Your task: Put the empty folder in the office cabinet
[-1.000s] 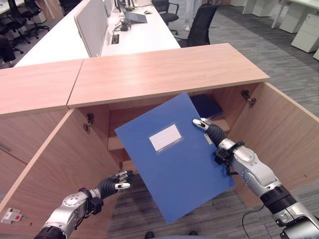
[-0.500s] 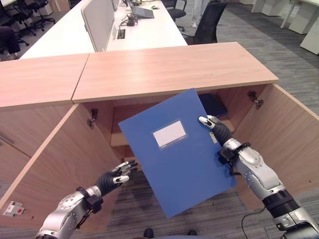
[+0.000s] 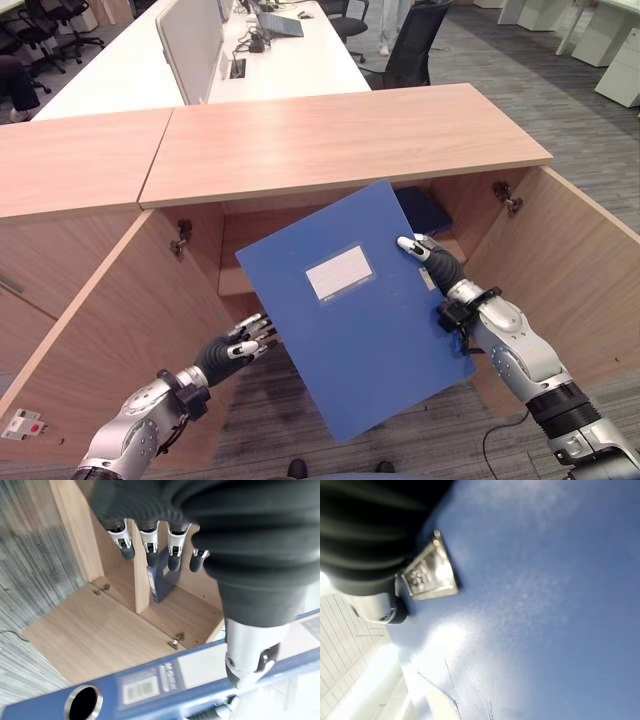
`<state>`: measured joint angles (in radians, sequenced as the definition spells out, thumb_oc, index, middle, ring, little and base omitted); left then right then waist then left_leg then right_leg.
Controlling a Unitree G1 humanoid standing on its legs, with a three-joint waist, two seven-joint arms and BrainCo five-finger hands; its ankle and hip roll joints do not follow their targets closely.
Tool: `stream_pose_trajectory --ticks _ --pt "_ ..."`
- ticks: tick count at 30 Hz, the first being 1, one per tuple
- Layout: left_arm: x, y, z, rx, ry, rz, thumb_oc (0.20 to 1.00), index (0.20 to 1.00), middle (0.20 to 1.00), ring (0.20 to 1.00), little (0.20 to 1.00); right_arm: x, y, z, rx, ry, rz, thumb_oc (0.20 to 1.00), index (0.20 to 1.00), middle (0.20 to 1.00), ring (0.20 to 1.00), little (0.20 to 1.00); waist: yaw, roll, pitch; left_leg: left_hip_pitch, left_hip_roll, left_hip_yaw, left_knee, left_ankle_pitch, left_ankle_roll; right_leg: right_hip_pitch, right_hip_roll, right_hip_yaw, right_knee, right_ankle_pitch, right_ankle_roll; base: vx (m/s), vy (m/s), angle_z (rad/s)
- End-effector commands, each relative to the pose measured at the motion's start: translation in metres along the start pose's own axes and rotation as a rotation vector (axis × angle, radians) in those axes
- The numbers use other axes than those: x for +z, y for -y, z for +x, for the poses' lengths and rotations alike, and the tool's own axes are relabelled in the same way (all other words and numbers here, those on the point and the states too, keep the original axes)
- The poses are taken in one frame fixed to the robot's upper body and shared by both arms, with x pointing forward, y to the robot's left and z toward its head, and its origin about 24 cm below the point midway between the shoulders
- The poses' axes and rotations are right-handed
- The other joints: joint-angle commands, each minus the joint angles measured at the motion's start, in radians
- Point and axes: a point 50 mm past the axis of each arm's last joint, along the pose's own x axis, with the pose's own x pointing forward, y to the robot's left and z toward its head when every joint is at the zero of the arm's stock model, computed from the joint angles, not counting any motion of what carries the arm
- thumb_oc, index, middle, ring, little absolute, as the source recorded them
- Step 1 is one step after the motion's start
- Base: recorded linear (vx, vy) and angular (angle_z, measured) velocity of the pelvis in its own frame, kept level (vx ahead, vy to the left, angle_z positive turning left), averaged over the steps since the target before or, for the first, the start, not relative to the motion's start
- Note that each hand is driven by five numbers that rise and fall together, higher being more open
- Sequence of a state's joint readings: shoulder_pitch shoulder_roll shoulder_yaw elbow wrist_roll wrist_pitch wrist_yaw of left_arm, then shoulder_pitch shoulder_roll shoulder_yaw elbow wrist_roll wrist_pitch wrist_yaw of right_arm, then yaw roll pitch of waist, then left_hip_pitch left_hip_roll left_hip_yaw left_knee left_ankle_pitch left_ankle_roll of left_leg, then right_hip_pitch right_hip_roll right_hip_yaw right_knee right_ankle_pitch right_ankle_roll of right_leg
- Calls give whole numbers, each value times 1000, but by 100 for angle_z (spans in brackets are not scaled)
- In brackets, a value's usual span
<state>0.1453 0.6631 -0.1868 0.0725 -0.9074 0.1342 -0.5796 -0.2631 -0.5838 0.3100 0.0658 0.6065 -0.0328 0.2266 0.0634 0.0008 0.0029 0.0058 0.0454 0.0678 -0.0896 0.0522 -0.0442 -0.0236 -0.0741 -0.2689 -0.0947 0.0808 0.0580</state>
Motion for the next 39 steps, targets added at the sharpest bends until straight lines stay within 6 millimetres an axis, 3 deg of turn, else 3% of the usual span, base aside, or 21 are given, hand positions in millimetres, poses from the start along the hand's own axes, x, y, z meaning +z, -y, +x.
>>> stream_pose_trajectory --ticks 1,10,17,25,26,27,32,39 --pt "28 1 14 -61 100 18 1000 1000 1000 1000 1000 33 -20 9 75 206 26 200 200 200 200 200 -3 -51 -36 2 7 -9 2 -82 -29 25 -38 -47 7 -58 90 0 0 0" --pt "21 34 53 -208 104 -68 1000 1000 1000 1000 1000 33 -34 22 113 209 67 200 200 200 200 200 -22 -56 -40 4 6 -6 2 -86 -26 24 -37 -38 7 -56 91 0 0 0" --pt "21 59 72 -299 123 -99 1000 1000 1000 1000 1000 34 -39 28 109 215 83 200 200 200 200 200 -29 -58 -40 6 5 -3 2 -90 -24 23 -38 -32 7 -56 91 0 0 0" --pt "19 79 90 -271 212 -194 1000 1000 1000 1000 1000 34 -46 34 95 228 109 200 200 200 200 200 -31 -67 -38 7 4 -3 2 -91 -22 23 -36 -29 7 -58 87 0 0 0" --pt "19 82 95 -262 222 -213 398 398 398 398 398 34 -47 35 90 228 117 200 200 200 200 200 -32 -68 -38 8 4 -4 2 -91 -21 23 -36 -29 7 -57 87 0 0 0" --pt "18 85 97 -261 223 -224 200 200 200 200 200 34 -47 35 86 228 120 200 200 200 200 200 -33 -69 -37 7 3 -5 2 -91 -21 23 -36 -28 7 -57 87 0 0 0" --pt "16 99 105 -287 201 -209 200 200 200 200 200 32 -49 36 74 214 129 200 200 200 200 200 -34 -71 -33 5 3 -7 2 -90 -21 21 -35 -31 7 -55 87 0 0 0" --pt "17 100 107 -290 183 -184 200 200 200 200 200 23 -52 34 89 169 141 200 200 200 200 200 -36 -69 -32 5 4 -7 2 -89 -23 21 -34 -32 7 -56 87 0 0 0"
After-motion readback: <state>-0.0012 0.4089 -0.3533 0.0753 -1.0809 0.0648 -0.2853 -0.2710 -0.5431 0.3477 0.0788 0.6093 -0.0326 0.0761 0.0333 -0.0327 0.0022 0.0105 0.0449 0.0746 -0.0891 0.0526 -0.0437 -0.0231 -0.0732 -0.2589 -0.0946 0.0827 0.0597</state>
